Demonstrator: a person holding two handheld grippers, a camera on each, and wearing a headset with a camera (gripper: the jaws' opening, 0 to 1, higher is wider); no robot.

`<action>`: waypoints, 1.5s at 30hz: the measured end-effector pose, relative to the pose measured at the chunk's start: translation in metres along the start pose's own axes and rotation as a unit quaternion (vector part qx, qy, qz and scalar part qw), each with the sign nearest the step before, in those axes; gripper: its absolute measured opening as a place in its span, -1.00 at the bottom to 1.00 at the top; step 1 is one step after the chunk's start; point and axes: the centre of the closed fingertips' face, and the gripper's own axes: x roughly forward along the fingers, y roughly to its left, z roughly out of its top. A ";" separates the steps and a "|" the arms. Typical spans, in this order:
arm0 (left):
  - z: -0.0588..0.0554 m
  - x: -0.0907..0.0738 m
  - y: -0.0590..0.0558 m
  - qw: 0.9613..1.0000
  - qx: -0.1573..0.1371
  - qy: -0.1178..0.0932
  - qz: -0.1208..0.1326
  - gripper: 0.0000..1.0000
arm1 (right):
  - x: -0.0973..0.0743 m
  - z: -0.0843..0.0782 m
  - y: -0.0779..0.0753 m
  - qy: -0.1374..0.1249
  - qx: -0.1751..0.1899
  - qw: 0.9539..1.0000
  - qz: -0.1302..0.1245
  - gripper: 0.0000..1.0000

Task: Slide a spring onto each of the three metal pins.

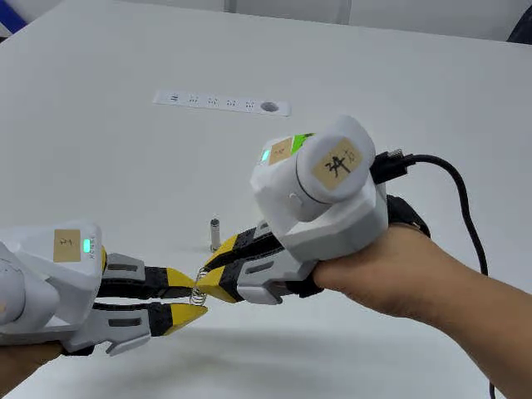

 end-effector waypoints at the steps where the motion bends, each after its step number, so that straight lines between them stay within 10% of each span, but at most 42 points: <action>1: 0.001 0.001 -0.001 1.000 0.000 -0.001 -0.002 -0.79 | 0.000 0.001 0.000 -0.002 0.000 1.000 -0.001 -0.78; 25: 0.006 -0.003 0.009 0.998 -0.053 -0.025 0.017 -0.49 | -0.005 0.012 -0.019 -0.029 0.012 0.999 -0.025 -0.78; 45: 0.001 -0.016 0.025 0.990 -0.111 -0.047 0.067 -0.01 | -0.018 0.032 -0.085 -0.107 0.027 0.985 -0.136 -0.77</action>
